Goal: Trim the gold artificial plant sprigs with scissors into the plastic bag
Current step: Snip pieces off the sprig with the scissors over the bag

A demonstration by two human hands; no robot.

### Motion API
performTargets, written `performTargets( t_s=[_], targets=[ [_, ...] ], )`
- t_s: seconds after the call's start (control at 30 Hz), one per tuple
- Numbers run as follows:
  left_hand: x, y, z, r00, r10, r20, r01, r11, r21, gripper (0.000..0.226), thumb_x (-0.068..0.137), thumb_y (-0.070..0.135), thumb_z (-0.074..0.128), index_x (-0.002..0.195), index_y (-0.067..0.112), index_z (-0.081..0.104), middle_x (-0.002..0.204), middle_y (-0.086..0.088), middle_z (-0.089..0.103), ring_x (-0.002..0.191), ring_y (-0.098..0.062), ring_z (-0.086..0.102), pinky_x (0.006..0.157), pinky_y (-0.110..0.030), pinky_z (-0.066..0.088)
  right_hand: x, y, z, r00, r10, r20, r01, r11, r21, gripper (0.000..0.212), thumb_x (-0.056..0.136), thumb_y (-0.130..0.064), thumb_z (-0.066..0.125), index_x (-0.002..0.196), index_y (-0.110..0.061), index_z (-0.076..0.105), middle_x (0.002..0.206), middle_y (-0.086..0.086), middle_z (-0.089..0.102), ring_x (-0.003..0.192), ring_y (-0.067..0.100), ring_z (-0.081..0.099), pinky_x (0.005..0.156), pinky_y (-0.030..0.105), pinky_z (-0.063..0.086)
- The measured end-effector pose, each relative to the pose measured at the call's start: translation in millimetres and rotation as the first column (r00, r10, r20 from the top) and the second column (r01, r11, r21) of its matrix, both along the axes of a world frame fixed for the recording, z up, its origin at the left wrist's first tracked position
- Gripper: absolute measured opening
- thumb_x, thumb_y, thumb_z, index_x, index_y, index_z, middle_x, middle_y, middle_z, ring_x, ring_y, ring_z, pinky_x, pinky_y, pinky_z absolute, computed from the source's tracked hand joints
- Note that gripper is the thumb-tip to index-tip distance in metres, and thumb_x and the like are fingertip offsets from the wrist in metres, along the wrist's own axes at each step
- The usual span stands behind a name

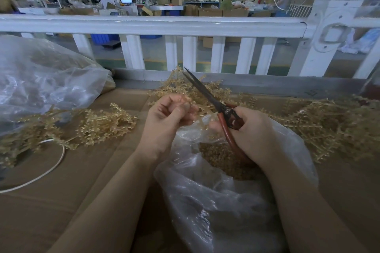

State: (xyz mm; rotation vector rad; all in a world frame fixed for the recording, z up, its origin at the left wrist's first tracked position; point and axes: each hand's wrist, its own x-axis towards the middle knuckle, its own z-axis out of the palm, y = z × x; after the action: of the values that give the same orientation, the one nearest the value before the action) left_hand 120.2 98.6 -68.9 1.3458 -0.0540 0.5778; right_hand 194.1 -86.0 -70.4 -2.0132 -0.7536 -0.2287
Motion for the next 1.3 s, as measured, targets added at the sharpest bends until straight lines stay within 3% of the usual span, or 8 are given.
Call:
performTargets(
  t_s=[0.23, 0.5, 0.57, 0.83, 0.97, 1.07, 1.17, 1.3],
  targets=[
    [2.4, -3.7, -2.5, 0.998, -0.051, -0.026, 0.052, 0.997, 0.049, 0.005, 0.095, -0.001, 0.058, 0.096, 0.003, 0.059, 0.089, -0.009, 0.076, 0.085, -0.018, 0.073, 0.074, -0.026, 0.058, -0.8, 5.1, 2.3, 0.974, 0.099, -0.203, -0.081, 0.992, 0.097, 0.063, 0.053, -0.091, 0.067, 0.084, -0.036, 0.073, 0.066, -0.001, 0.071, 0.058, 0.014, 0.068, 0.061, 0.042, 0.062],
    [0.0, -3.8, -0.6, 0.989, -0.136, -0.051, 0.135, 0.991, -0.015, 0.013, 0.086, 0.005, 0.062, 0.08, 0.016, 0.066, 0.096, -0.017, 0.075, 0.092, -0.027, 0.073, 0.078, -0.032, 0.057, 0.7, 8.3, 4.1, 0.959, 0.095, -0.266, -0.072, 0.993, 0.095, 0.007, 0.082, -0.036, 0.081, 0.078, -0.037, 0.075, 0.066, -0.011, 0.073, 0.057, 0.005, 0.069, 0.052, 0.018, 0.054],
    [0.0, -1.9, -0.5, 0.986, -0.156, -0.053, 0.155, 0.988, -0.028, 0.014, 0.084, 0.006, 0.061, 0.079, 0.018, 0.067, 0.097, -0.017, 0.075, 0.09, -0.027, 0.072, 0.078, -0.032, 0.057, -0.8, 8.3, 7.7, 0.954, 0.122, -0.274, -0.083, 0.985, 0.149, 0.023, 0.079, -0.037, 0.084, 0.074, -0.055, 0.071, 0.069, -0.017, 0.072, 0.06, -0.002, 0.068, 0.049, 0.008, 0.046],
    [-0.9, -1.7, -2.0, 0.965, -0.245, -0.098, 0.246, 0.969, 0.004, 0.009, 0.075, 0.012, 0.07, 0.08, 0.018, 0.067, 0.097, -0.017, 0.074, 0.087, -0.026, 0.072, 0.074, -0.029, 0.057, 0.2, 6.0, 7.2, 0.936, 0.182, -0.301, -0.116, 0.967, 0.226, 0.027, 0.085, -0.017, 0.082, 0.08, -0.042, 0.072, 0.071, -0.011, 0.074, 0.06, 0.001, 0.068, 0.053, 0.011, 0.049],
    [0.3, -1.7, -5.1, 0.996, 0.026, -0.086, -0.016, 0.993, 0.117, 0.01, 0.087, 0.022, 0.07, 0.082, 0.02, 0.062, 0.08, -0.002, 0.066, 0.074, -0.015, 0.061, 0.07, -0.027, 0.048, 1.4, 3.5, 7.5, 0.935, 0.191, -0.3, -0.129, 0.968, 0.215, 0.026, 0.087, -0.008, 0.077, 0.084, -0.034, 0.071, 0.074, -0.009, 0.074, 0.063, 0.004, 0.07, 0.055, 0.013, 0.051],
    [0.3, -1.4, -4.5, 0.97, 0.24, 0.044, -0.234, 0.86, 0.454, 0.013, 0.092, 0.013, 0.069, 0.091, 0.025, 0.065, 0.088, 0.01, 0.06, 0.078, -0.006, 0.054, 0.075, -0.022, 0.044, 1.4, 2.6, 6.8, 0.927, 0.194, -0.319, -0.141, 0.973, 0.184, 0.023, 0.09, -0.006, 0.073, 0.092, -0.028, 0.068, 0.072, -0.011, 0.073, 0.061, 0.002, 0.068, 0.053, 0.013, 0.05],
    [-0.7, -4.1, -3.5, 0.952, 0.244, 0.187, -0.29, 0.514, 0.807, 0.024, 0.091, 0.01, 0.066, 0.11, 0.024, 0.071, 0.111, 0.006, 0.055, 0.107, -0.016, 0.05, 0.092, -0.036, 0.039, 0.4, 3.3, 6.0, 0.918, 0.202, -0.341, -0.154, 0.974, 0.163, 0.022, 0.089, -0.006, 0.074, 0.096, -0.027, 0.068, 0.074, -0.008, 0.072, 0.061, 0.004, 0.066, 0.054, 0.018, 0.051],
    [-2.7, -10.2, -7.6, 0.959, 0.231, 0.161, -0.22, 0.253, 0.942, 0.027, 0.09, 0.035, 0.053, 0.112, 0.029, 0.068, 0.138, 0.007, 0.048, 0.132, -0.014, 0.037, 0.105, -0.042, 0.023, -1.8, 3.1, 8.1, 0.913, 0.262, -0.313, -0.188, 0.95, 0.248, 0.025, 0.087, -0.005, 0.077, 0.092, -0.028, 0.068, 0.066, -0.016, 0.07, 0.057, -0.003, 0.065, 0.051, 0.01, 0.047]
  ],
)
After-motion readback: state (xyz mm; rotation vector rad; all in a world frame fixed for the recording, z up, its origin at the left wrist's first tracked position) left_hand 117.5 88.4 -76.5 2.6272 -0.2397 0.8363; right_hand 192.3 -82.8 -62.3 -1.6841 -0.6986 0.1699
